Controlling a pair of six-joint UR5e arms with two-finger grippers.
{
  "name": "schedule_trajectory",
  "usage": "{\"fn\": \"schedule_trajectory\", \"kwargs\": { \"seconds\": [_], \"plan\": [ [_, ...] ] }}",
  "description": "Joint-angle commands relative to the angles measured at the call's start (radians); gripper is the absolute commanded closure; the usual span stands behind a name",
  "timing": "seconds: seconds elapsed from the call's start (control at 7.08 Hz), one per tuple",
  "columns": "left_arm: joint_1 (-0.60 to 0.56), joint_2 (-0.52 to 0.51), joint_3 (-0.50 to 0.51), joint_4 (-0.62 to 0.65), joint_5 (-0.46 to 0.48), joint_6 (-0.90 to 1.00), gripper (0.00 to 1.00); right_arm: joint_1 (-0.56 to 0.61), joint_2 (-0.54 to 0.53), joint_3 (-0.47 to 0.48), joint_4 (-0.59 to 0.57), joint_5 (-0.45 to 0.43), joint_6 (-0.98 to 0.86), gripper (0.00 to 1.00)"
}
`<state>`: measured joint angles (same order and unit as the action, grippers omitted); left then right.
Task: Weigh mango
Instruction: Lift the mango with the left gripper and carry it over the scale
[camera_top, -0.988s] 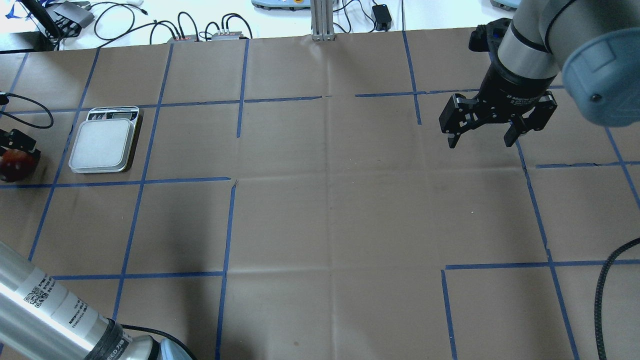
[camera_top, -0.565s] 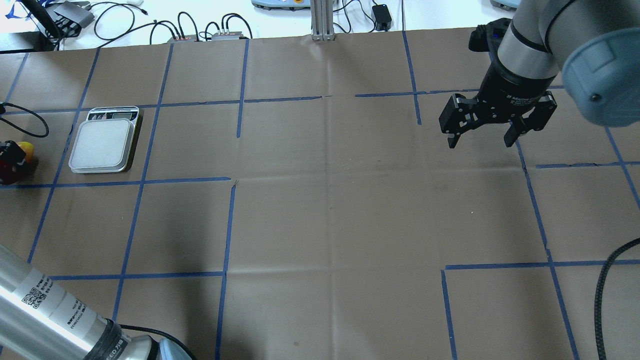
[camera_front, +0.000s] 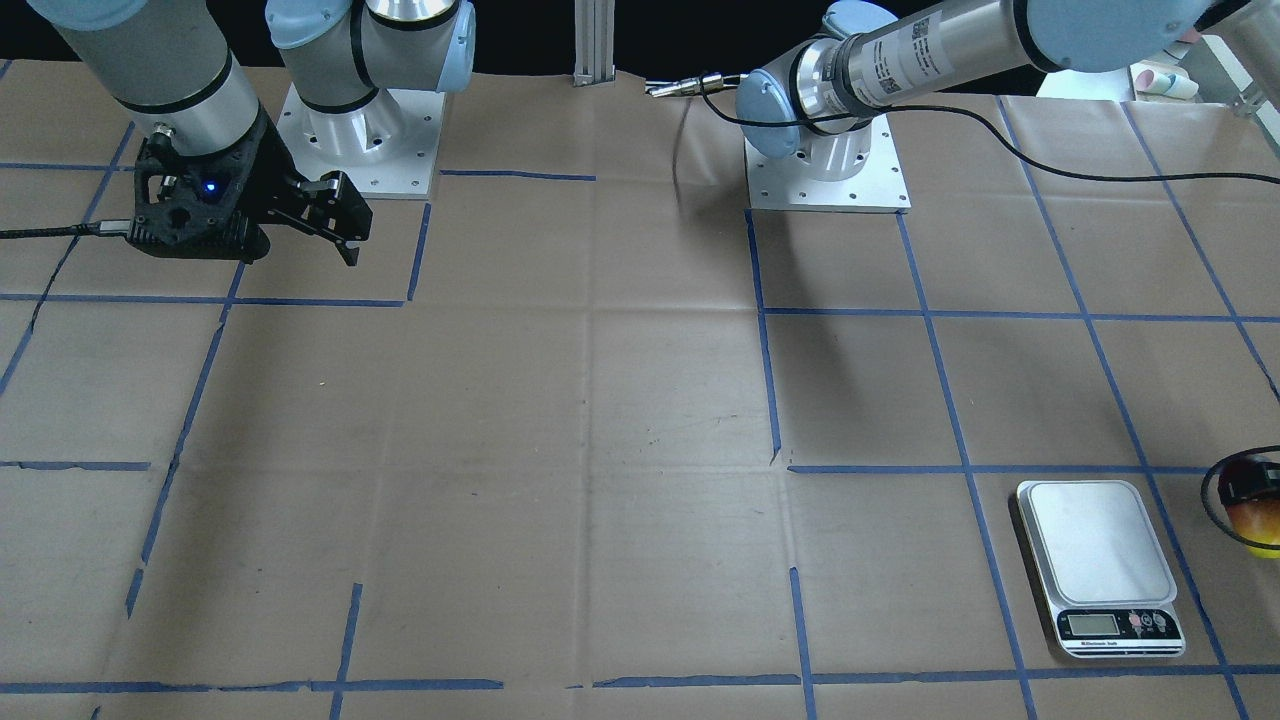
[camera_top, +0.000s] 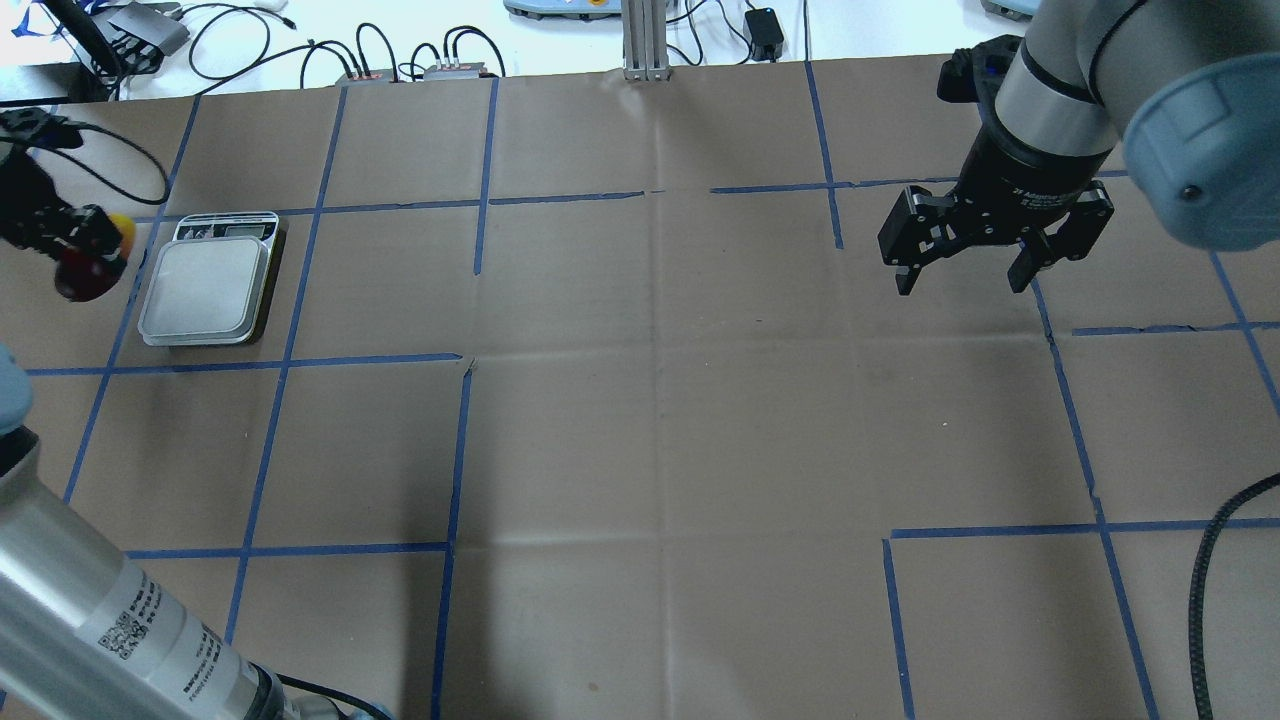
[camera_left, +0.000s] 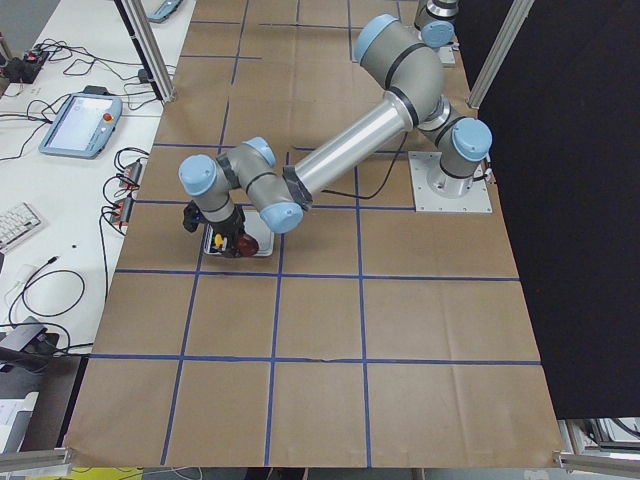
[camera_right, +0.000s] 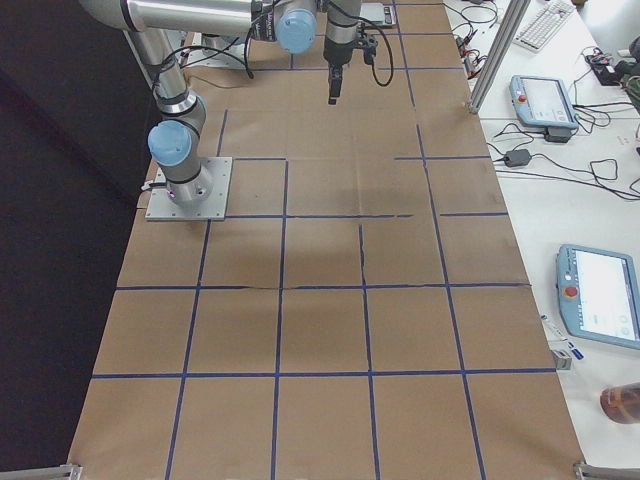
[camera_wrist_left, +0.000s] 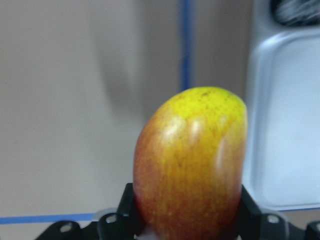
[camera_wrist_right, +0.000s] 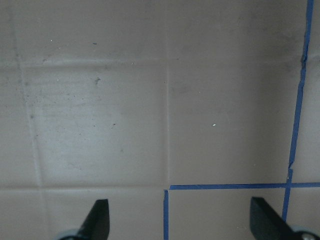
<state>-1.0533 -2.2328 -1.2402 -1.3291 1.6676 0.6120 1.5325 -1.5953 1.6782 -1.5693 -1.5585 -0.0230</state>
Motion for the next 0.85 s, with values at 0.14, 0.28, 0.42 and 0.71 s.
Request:
{"fn": "schedule_trajectory", "kwargs": {
  "seconds": [0.14, 0.28, 0.42, 0.71],
  "plan": [
    [-0.060, 0.039, -0.100, 0.007, -0.019, -0.072, 0.99, 0.000, 0.000, 0.000, 0.000, 0.000, 0.000, 0.00],
    [-0.059, 0.038, -0.105, 0.005, -0.013, -0.066, 0.95, 0.000, 0.000, 0.000, 0.000, 0.000, 0.000, 0.00],
    [-0.056, 0.027, -0.105, 0.007, -0.011, -0.060, 0.88, 0.000, 0.000, 0.000, 0.000, 0.000, 0.000, 0.00],
    [-0.021, 0.010, -0.078, 0.024, -0.011, -0.058, 0.86, 0.000, 0.000, 0.000, 0.000, 0.000, 0.000, 0.00]
  ]
}}
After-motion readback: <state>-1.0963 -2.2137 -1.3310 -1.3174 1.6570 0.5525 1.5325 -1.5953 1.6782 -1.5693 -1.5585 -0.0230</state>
